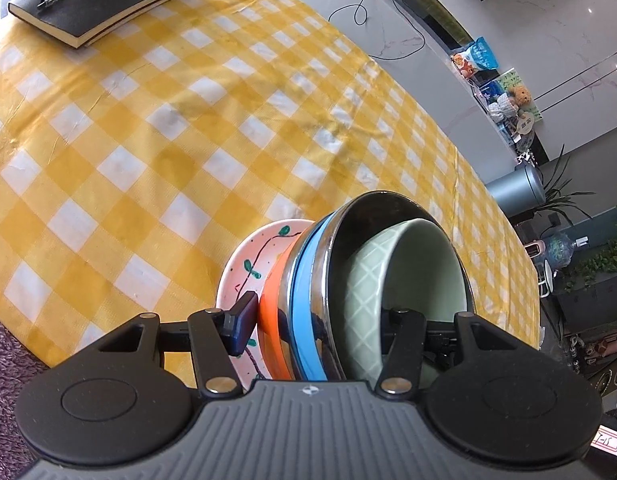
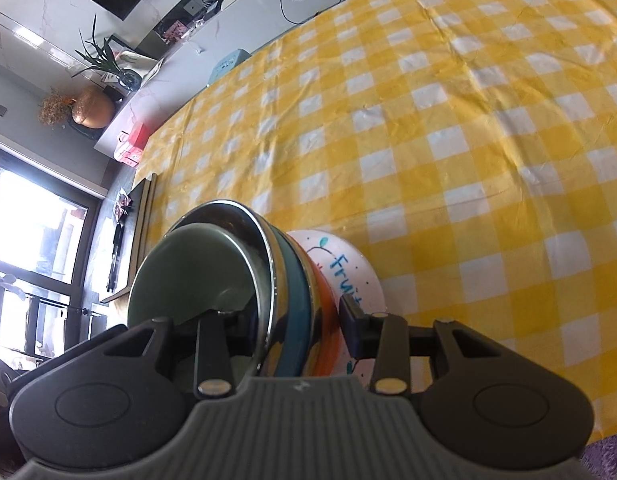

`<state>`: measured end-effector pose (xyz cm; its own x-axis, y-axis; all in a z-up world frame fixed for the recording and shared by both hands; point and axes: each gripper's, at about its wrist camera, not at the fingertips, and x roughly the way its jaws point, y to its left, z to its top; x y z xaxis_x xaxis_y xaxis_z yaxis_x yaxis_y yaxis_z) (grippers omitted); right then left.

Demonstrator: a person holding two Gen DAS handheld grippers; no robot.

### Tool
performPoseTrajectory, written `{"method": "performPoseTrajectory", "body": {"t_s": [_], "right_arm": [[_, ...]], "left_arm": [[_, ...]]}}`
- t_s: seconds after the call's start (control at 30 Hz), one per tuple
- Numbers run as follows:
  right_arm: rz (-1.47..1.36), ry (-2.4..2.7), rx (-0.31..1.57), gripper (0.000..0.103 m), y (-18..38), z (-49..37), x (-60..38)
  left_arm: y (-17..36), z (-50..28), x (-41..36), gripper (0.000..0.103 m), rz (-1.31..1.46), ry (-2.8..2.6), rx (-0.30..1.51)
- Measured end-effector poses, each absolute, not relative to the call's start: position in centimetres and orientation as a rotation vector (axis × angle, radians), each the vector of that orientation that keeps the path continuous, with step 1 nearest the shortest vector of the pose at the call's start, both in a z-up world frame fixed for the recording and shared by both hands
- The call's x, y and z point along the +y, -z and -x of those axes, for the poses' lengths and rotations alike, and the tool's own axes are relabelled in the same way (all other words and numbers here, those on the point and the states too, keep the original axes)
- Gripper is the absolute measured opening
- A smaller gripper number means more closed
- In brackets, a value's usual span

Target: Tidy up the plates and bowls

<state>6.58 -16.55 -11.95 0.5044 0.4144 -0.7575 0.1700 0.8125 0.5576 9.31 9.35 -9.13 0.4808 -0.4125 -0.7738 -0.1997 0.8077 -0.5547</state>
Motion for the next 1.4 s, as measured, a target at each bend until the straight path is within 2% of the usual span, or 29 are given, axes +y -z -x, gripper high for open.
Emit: {"method": "performPoseTrajectory", "body": {"t_s": [0.27,0.43,0.53,0.63,0.93,1.1,1.3,1.4], "right_arm": [[-0.622,-0.167,1.043,0.040,12.2,-6.7,-16.5],[-0.608,-0.183,1.026,0.050,12.0,-6.6,-16.1],[-0.586,-0.188,1.016,0.050,11.9,-6.5,-15.8],[-0.589,-0.192,1.008,0.051,11.9,-6.5,-16.0],[-0.548,-0.201,0.936,0.067,10.8,-5.7,-16.0],[-0.459,-0.191,0.874,0.070,9.6,-4.7,-16.1],[-0.325,-0.179,0.750,0.070,8.2,-2.0,-16.9],[-0.244,-0.168,0.685,0.070,7.8,-0.2,-17.3]], "left_arm": [[9.4,-9.3,9.5,0.060,0.659,0.141,1.080],[9.4,-9.3,9.3,0.056,0.639,0.135,1.077],[9.3,-9.2,9.1,0.056,0.623,0.133,1.071],[9.2,-9.1,9.1,0.061,0.614,0.143,1.057],[8.2,-8.6,8.4,0.073,0.523,0.166,0.992],[6.2,-7.5,8.6,0.075,0.454,0.187,0.904],[3.0,-4.4,8.9,0.076,0.334,0.238,0.713],[2.2,-2.4,8.6,0.073,0.252,0.260,0.655]]}}
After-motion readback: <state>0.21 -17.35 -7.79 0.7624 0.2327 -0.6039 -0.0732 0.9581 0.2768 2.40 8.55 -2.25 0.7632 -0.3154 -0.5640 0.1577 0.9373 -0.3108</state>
